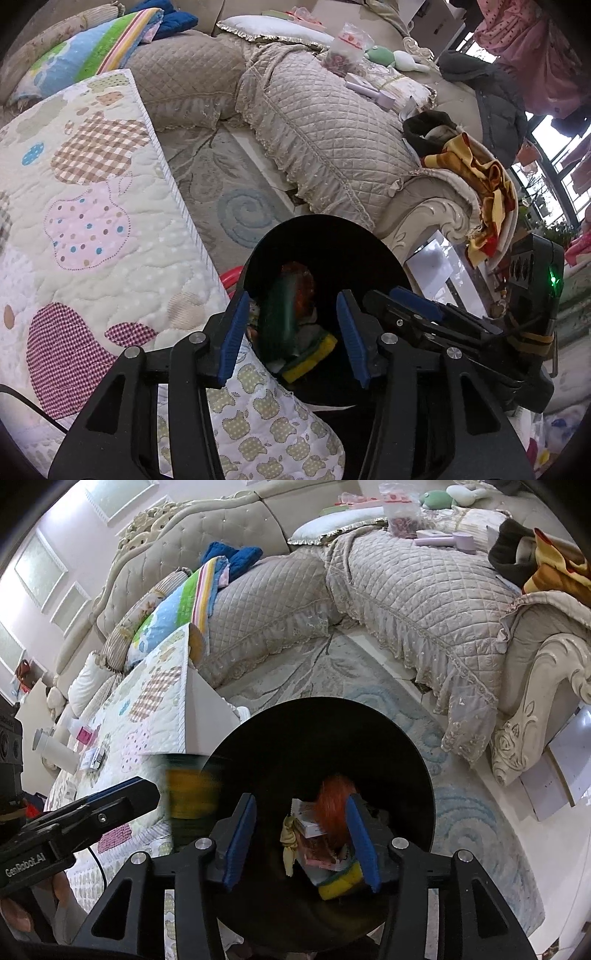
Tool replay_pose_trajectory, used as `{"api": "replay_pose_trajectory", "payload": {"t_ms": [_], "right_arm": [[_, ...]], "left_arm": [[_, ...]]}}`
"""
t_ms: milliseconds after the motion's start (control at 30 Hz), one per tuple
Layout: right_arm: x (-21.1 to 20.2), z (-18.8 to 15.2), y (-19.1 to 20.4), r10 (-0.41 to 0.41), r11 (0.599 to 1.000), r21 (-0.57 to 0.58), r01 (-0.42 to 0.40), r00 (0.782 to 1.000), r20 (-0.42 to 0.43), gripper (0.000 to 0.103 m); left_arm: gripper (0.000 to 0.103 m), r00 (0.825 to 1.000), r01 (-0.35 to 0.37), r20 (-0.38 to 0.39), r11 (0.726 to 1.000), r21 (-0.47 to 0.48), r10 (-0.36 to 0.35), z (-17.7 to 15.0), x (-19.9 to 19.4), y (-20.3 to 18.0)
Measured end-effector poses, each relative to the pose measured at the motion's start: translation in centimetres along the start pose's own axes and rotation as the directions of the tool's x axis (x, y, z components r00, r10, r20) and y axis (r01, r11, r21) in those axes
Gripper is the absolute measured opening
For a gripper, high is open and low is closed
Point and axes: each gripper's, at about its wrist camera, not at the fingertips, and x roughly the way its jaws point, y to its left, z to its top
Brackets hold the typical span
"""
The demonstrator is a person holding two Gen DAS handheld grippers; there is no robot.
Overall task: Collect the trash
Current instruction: 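Move both tools back to the medicine boxes on the quilt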
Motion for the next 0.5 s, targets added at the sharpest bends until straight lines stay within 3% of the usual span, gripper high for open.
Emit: {"api": "replay_pose_trajectory", "payload": {"t_ms": [500], "right_arm": [[0.7,-0.6,4.4,0.036,0.996,-0.084,-0.038,0.999,-0.027,0.049]], "left_arm": [[0.047,0.992,-0.118,0.045,0.990,-0.075,0.121,-1.2,-3.4,4.6]]}}
